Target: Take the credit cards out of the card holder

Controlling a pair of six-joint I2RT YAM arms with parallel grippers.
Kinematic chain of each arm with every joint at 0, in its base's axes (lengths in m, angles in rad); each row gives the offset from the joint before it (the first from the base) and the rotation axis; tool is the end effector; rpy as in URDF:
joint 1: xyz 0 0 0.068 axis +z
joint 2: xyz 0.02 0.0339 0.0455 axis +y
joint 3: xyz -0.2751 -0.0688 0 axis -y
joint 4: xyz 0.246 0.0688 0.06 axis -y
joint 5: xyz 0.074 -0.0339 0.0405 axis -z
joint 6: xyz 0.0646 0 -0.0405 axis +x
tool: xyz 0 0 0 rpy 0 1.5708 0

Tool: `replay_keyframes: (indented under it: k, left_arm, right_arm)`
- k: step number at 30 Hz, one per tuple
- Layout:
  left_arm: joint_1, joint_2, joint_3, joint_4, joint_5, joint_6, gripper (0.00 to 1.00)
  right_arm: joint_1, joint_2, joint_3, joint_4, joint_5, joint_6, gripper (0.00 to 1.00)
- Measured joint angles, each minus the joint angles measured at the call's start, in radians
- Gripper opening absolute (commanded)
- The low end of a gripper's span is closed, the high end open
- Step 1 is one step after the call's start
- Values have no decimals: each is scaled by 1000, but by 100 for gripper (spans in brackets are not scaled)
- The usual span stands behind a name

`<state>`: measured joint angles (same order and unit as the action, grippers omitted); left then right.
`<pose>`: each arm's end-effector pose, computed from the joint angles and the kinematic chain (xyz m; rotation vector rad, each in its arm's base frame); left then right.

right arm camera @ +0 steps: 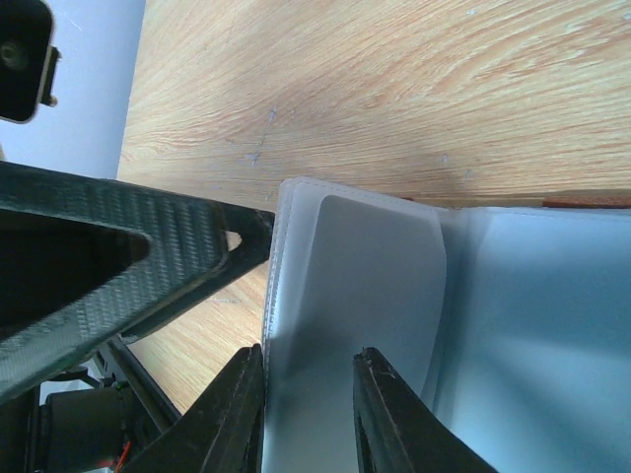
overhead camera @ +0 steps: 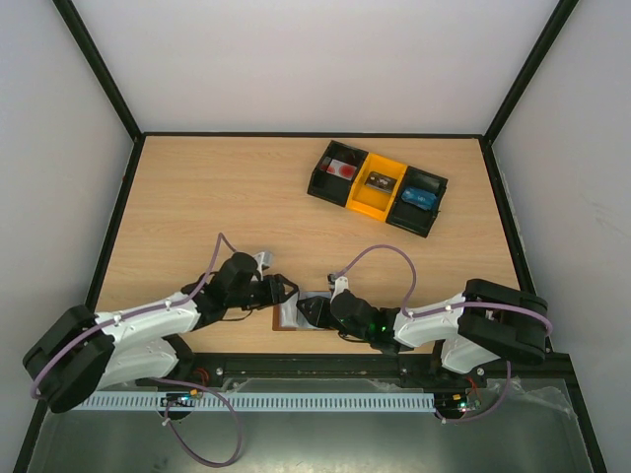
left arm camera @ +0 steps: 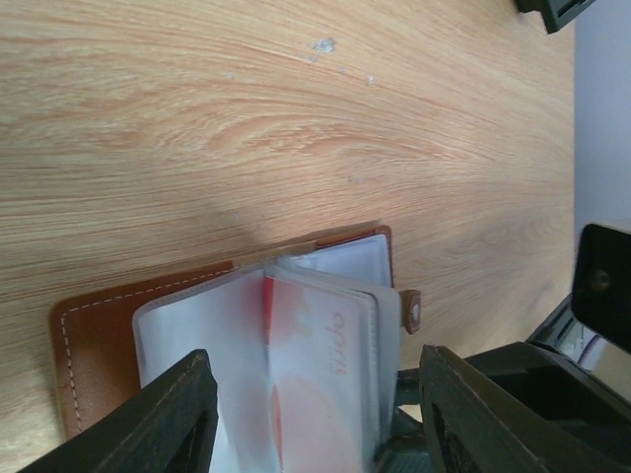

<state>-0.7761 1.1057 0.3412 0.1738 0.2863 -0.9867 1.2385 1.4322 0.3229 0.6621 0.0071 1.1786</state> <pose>0.1504 -0.1732 0.1567 -0.0699 2.4484 -1.2292 0.0886 0.2553 0.1325 -0.0659 2.3755 1.3958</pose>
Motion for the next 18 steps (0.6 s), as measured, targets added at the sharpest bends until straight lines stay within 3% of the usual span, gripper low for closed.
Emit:
replay_keyframes:
  k: [18]
  left_arm:
    - [0, 116, 6, 38, -10, 41, 53]
  right_arm:
    - [0, -9, -2, -13, 10, 0, 26]
